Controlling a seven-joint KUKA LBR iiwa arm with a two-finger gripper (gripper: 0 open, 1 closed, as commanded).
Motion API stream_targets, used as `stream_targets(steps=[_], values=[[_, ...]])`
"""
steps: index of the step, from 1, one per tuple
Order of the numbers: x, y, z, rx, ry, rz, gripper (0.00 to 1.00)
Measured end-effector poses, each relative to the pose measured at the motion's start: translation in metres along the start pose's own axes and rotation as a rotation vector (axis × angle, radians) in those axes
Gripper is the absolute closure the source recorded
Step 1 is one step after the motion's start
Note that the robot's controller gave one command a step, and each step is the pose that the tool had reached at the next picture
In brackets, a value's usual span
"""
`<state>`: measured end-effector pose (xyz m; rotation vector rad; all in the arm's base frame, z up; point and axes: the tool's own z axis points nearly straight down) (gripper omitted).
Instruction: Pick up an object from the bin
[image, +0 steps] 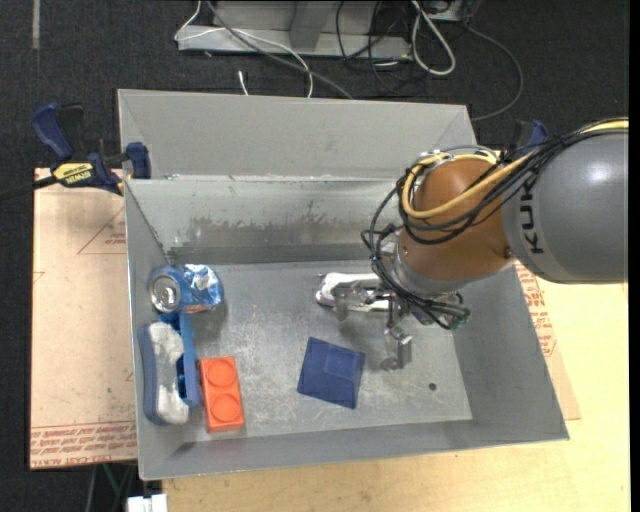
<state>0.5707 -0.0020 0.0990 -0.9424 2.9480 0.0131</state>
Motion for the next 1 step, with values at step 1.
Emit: stream_targets(steps=[1], values=[[-0.015,-0.0108,-0.0626,0.007,-0.01,0.044,0.0]])
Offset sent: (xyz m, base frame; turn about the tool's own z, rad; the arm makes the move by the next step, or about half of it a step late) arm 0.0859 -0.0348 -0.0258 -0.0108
